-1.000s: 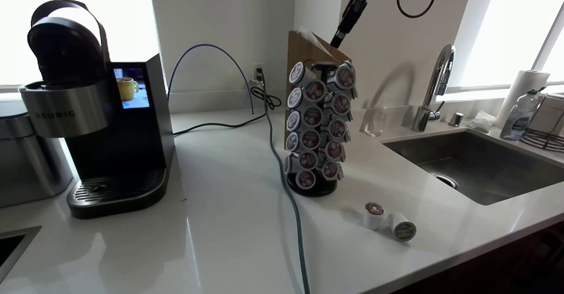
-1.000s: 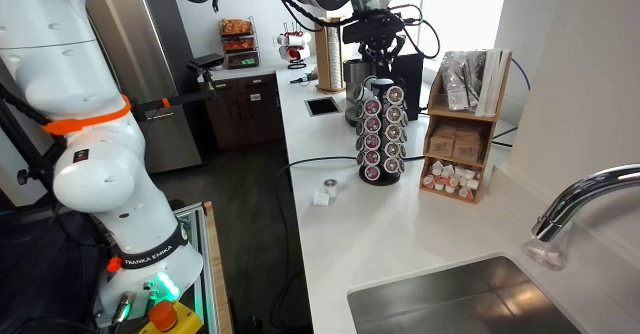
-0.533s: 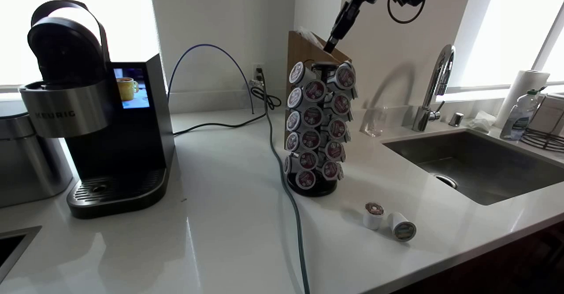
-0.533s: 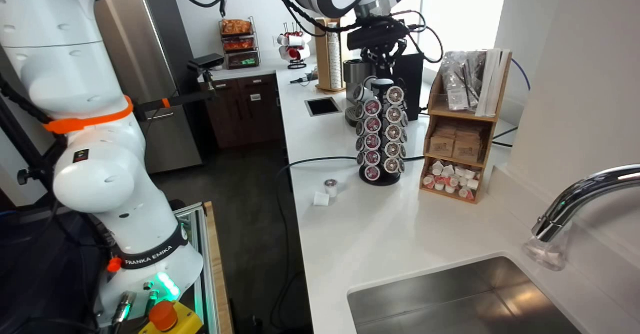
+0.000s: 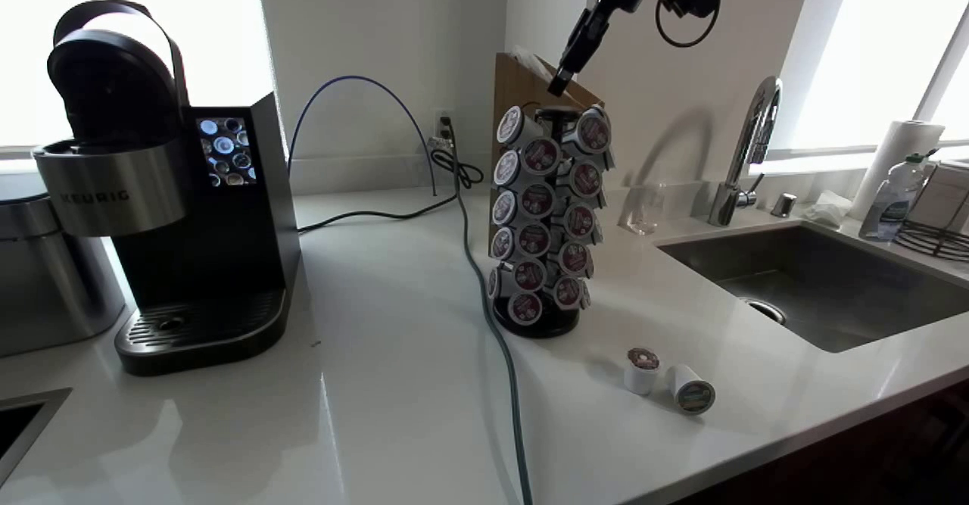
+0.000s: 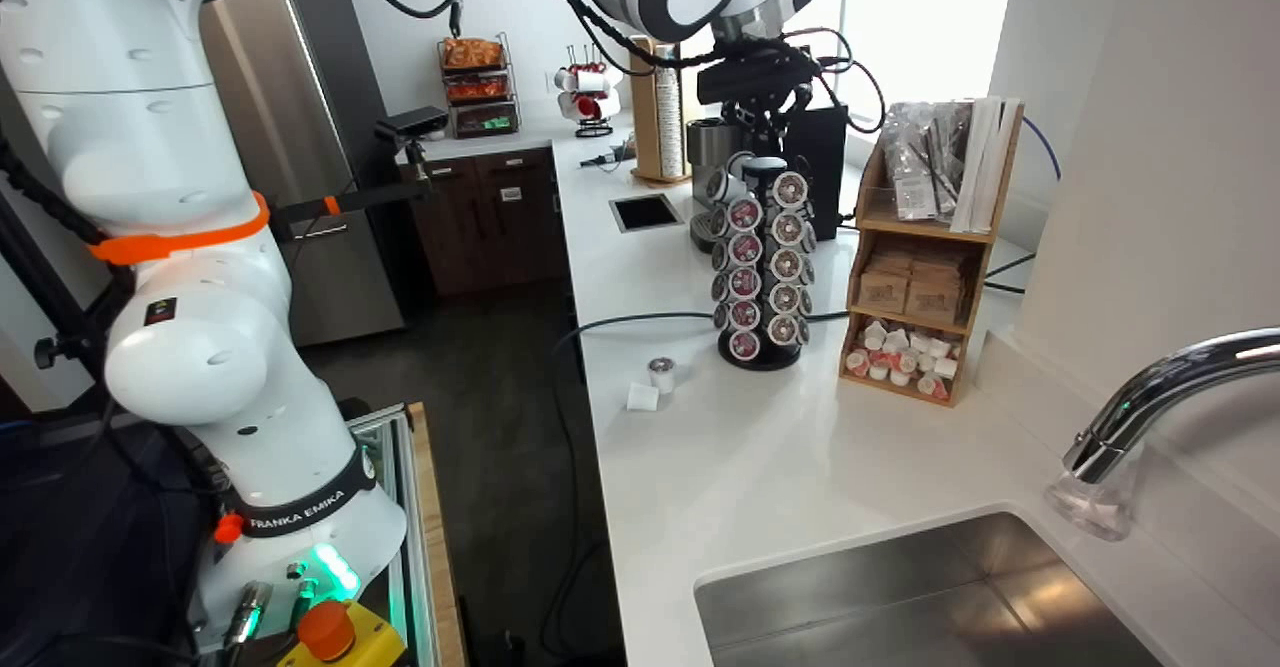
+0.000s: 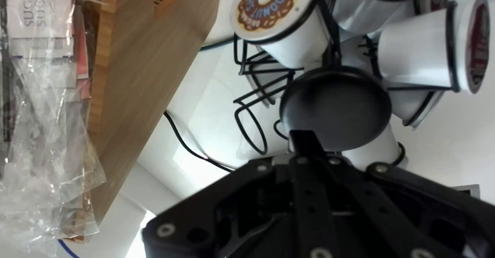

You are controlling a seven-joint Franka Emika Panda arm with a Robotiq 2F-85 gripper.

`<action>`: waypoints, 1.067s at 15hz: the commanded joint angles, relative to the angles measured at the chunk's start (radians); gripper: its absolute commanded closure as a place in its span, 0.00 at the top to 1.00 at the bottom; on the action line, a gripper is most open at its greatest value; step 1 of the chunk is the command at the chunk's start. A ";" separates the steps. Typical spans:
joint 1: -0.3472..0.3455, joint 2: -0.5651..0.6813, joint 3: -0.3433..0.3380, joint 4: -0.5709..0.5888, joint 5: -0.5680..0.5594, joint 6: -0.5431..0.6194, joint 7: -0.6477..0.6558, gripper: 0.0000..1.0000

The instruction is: Rotate the coffee pods stand then put one coffee pod from the counter on the stand.

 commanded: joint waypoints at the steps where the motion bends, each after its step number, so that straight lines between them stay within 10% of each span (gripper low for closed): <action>1: -0.021 0.025 0.019 0.019 0.043 0.003 -0.045 0.00; 16: -0.038 0.030 0.025 0.016 0.069 -0.031 -0.044 0.00</action>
